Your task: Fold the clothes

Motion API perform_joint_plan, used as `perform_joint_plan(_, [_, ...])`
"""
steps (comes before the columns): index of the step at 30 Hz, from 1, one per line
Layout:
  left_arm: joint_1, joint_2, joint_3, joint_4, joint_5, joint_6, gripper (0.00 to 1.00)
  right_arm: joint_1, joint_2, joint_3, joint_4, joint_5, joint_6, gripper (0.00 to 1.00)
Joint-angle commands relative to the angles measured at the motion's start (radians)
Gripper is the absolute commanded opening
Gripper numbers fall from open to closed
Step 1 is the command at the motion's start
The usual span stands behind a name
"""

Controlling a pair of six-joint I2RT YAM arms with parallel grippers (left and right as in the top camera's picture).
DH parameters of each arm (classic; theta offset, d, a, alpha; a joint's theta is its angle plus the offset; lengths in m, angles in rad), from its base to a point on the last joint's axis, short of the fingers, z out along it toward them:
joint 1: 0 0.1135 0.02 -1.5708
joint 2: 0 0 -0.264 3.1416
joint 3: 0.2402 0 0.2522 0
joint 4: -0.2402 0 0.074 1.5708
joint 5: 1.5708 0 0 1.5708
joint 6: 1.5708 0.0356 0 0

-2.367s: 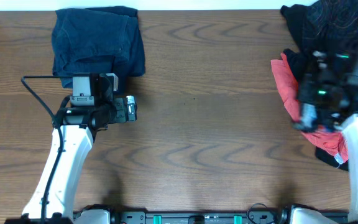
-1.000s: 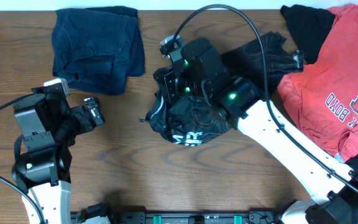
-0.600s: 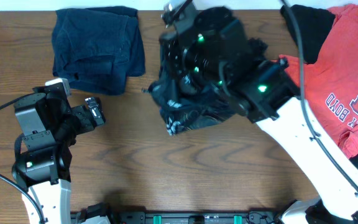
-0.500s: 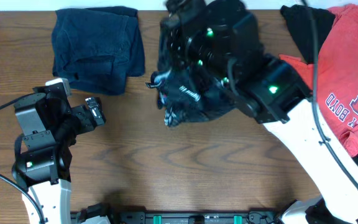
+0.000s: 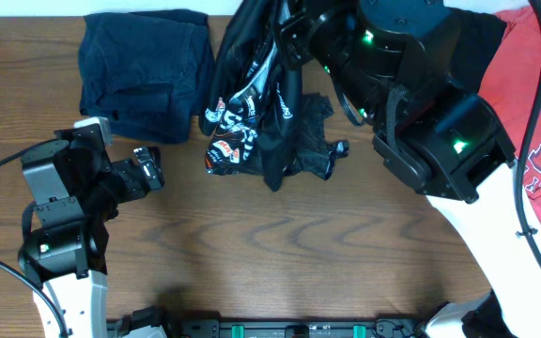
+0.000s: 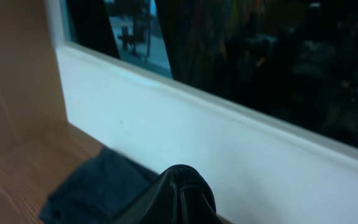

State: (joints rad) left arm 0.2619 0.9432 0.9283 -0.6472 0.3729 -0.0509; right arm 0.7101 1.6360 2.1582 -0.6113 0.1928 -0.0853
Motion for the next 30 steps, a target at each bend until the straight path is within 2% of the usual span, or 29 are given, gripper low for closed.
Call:
perform_joint_plan(1, [0.005,0.003,0.02,0.002,0.065,0.022,0.98,-0.032,-0.014,0.022,-0.059,0.033,-0.019,0.01])
perform_joint_plan(8, [0.005,0.004,0.02,0.001,0.109,0.027,0.98,-0.083,-0.013,0.005,-0.218,-0.029,0.037,0.01])
perform_joint_plan(10, [-0.004,0.006,0.02,0.0,0.169,0.082,0.98,-0.099,-0.013,0.005,-0.248,-0.077,0.037,0.01])
perform_joint_plan(13, [-0.026,0.017,0.02,0.0,0.177,0.111,0.98,-0.13,-0.013,0.005,-0.329,-0.128,0.064,0.01])
perform_joint_plan(21, [-0.046,0.095,0.02,0.0,0.18,0.124,0.98,-0.259,-0.013,-0.018,-0.71,-0.216,0.157,0.01])
perform_joint_plan(25, [-0.108,0.122,0.02,0.004,0.208,0.218,0.98,-0.288,-0.013,-0.097,-0.817,-0.284,0.116,0.01])
perform_joint_plan(30, [-0.212,0.142,0.02,0.029,0.203,0.269,0.98,-0.29,-0.013,-0.258,-0.82,-0.283,0.113,0.03])
